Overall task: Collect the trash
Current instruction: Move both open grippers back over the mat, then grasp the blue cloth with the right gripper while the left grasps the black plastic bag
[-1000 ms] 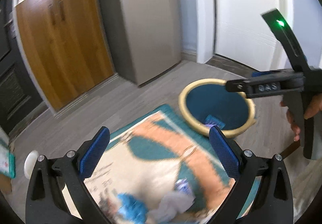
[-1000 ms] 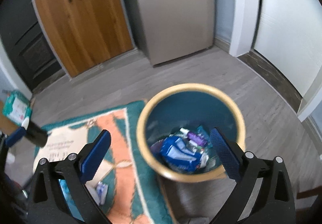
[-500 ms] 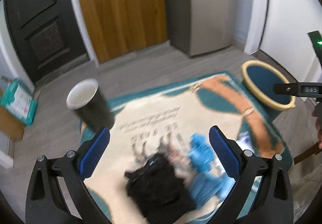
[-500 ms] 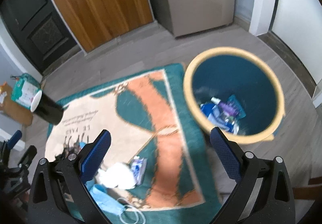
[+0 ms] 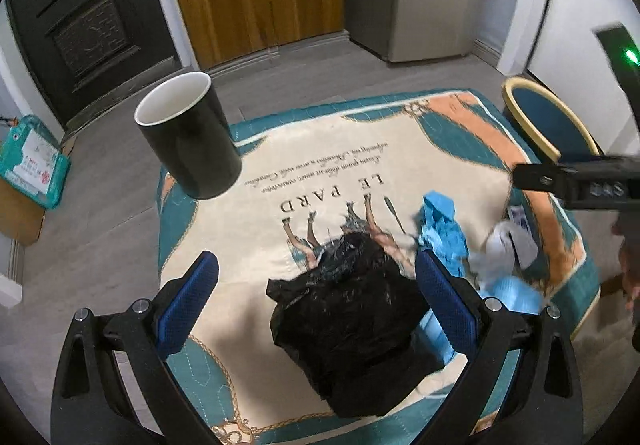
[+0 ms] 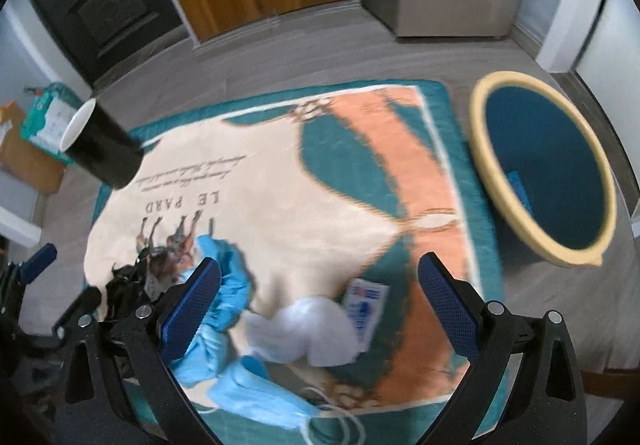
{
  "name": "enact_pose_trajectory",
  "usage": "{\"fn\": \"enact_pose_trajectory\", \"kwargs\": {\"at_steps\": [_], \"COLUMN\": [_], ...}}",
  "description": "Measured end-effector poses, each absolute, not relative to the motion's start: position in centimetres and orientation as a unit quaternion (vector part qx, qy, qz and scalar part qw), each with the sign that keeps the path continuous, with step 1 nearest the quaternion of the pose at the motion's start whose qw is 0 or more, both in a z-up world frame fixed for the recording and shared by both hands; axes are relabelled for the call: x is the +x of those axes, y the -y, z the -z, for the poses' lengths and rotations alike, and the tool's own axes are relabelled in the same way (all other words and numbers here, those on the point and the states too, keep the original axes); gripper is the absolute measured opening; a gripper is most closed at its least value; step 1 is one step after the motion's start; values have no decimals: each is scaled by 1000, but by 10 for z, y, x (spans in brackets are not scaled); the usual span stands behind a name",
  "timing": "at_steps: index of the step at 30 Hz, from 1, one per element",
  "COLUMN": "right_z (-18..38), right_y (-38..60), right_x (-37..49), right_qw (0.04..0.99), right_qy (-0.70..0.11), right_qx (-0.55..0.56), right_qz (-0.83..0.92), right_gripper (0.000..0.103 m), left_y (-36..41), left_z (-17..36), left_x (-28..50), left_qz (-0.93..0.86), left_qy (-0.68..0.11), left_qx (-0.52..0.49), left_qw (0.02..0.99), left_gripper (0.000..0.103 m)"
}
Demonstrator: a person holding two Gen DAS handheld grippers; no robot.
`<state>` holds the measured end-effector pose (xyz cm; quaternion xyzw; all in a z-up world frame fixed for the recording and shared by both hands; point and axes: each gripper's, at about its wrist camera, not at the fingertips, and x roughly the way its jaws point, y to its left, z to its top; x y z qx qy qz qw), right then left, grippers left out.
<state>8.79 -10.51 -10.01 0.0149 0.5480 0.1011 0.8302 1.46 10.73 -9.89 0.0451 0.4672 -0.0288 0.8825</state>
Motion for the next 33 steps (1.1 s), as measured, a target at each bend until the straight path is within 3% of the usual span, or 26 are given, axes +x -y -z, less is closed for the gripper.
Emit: {"fn": "enact_pose_trajectory", "kwargs": {"at_steps": [10,12,14,19,24,29,32,33], "right_z": [118,120,125,135,146,146,144,143], "right_y": [63,58,52,47,42,38,38,39], "right_x": [96,98,101,108,112,112,111,111], "right_qw": [807,806,803,791,783,780,781,781], "right_qy": [-575,-576,-581,-593,-602,-601,-598,-598], "right_qx": [66,55,41,41,24,17,13,12], "right_qz": [-119,-122,-127,-144,-154,-173,-179,-179], "right_gripper": [94,86,68,53,39,18,18,17], "left_y": [-91,-88,-86,-85,-77,-70,-70,-71], "left_z": [117,118,117,108,121,129,125,122], "left_x": [15,16,16,16,21,24,28,28], "left_qz": [69,78,86,104,118,129,132,130], "left_qy": [-488,-490,-489,-479,-500,-508,-498,-492], "left_qx": [71,72,72,47,55,74,63,63], "left_qw": [867,865,865,871,856,849,855,858], "left_gripper": [97,97,97,96,78,46,25,23]}}
